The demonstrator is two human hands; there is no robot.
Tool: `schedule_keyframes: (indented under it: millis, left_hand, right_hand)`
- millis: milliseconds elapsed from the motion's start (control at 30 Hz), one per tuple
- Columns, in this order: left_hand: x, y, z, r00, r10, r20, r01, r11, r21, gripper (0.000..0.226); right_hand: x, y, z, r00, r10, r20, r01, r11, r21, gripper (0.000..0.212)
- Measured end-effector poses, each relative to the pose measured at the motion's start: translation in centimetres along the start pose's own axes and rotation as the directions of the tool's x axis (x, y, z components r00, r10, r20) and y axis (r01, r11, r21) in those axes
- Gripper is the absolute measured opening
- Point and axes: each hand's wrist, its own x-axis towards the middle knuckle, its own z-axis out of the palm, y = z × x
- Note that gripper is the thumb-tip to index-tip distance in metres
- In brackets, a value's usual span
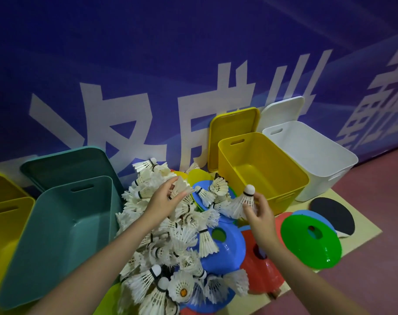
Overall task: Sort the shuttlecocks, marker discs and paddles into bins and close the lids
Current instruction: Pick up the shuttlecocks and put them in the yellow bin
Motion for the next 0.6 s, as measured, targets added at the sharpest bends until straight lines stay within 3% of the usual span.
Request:
schedule_keyframes:
  millis: [200, 333, 467, 600]
  left_hand:
    - [1.2, 2.5, 2.5, 0.998, 0.044, -0.045, -0.050, 0.991, -0.127, 0.056]
    - [3.2, 4.9, 4.9, 0.990, 0.016, -0.143, -0.045, 0.979, -0.200, 0.053]
    - [6.1, 7.7, 8.0, 0.975, -0.052, -0.218, -0.005, 0.967, -0.253, 0.049]
    - [8.8, 9.0, 11.6, 0.972, -0.101, -0.213, 0.041, 0.962, -0.270, 0.049]
  right_hand:
    - [5.4, -1.4, -3.3, 0.995, -0.081, -0.055, 0.080, 0.996, -0.030, 0.028]
    - [11.8, -0.7, -6.0, 0.997, -0.078, -0.016, 0.077, 0.997, -0.030, 0.033]
    - [19.7, 2.1, -7.0, 0.989, 0.039, 0.144, -0.010, 0.980, -0.199, 0.048]
    - [25.2, 6.4, -5.1, 0.904, 0.168, 0.394, 0.053, 0.868, -0.493, 0.052]
